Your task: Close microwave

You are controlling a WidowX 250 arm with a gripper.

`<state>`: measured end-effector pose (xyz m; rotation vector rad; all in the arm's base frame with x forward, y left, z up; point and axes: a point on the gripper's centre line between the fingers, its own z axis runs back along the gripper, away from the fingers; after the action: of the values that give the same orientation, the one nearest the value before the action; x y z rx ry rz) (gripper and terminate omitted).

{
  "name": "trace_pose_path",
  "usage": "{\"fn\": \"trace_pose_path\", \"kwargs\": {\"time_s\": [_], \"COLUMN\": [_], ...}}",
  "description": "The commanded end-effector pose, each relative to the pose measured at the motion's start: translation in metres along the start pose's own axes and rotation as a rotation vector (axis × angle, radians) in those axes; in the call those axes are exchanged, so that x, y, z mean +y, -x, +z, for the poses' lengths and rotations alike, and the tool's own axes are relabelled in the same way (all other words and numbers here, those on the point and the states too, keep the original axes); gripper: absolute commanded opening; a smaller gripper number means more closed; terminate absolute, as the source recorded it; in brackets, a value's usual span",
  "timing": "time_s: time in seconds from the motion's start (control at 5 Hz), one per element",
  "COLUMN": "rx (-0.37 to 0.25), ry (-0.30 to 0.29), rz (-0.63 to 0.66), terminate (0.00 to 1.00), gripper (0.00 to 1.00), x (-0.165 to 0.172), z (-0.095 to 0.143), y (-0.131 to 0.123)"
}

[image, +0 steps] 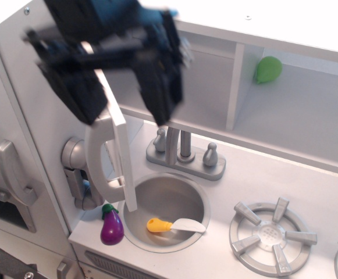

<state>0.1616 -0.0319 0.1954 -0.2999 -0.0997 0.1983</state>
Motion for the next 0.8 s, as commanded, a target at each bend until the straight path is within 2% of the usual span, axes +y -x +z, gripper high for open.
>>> {"fn": "trace_pose_path", "kwargs": {"time_s": [0.0, 0.4, 0.6], "rx": [-0.154, -0.183, -0.207], "ry": [-0.012, -0.072, -0.13], "rz": [0.162, 0.297, 0.35], "terminate": [0.0, 0.0, 0.0], "gripper": [1.0, 1.0, 1.0], "x": [0.053, 0.064, 0.07], "z": [0.029, 0.008, -0.005], "y": [-0.033, -0.071, -0.095]}}
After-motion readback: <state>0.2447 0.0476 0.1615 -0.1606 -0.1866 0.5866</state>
